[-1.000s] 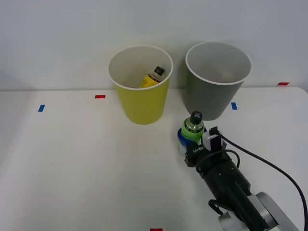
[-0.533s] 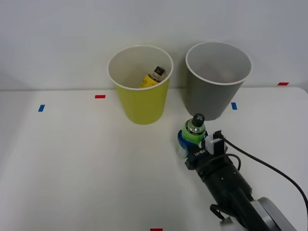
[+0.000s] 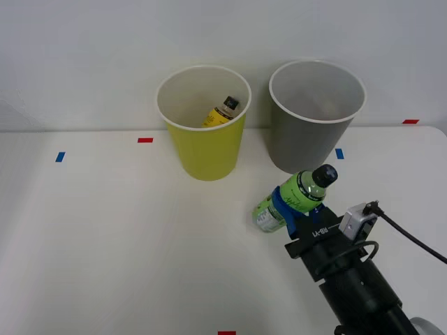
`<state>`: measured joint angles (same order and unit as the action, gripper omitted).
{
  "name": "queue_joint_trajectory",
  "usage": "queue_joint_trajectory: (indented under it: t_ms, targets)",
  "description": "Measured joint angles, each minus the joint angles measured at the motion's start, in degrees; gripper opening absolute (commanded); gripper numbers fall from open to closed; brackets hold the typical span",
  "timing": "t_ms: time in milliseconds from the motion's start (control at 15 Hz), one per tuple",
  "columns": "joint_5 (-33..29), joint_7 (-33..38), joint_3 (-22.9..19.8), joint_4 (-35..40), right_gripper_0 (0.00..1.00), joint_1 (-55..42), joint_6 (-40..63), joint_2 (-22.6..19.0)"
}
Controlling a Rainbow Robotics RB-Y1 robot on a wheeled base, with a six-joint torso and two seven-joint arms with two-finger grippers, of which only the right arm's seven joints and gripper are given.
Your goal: Put cans in the gray bin, plastic bottles in the light green bin
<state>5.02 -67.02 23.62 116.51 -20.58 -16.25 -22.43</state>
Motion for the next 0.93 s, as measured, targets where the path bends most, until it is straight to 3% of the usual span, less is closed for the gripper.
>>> queue_joint_trajectory:
  t_ms: [200, 400, 600, 933]
  targets:
    - [7.2, 0.2, 1.0, 5.5, 0.0, 3.7, 0.0, -2.2]
    - [11.0, 0.9, 1.4, 7.2, 0.0, 8.5, 0.2, -0.5]
    - [12.2, 1.3, 1.3, 7.9, 0.0, 13.6, 4.2, 3.3]
    - [11.0, 0.1, -1.0, 8.8, 0.0, 24.1, 23.0, 12.6]
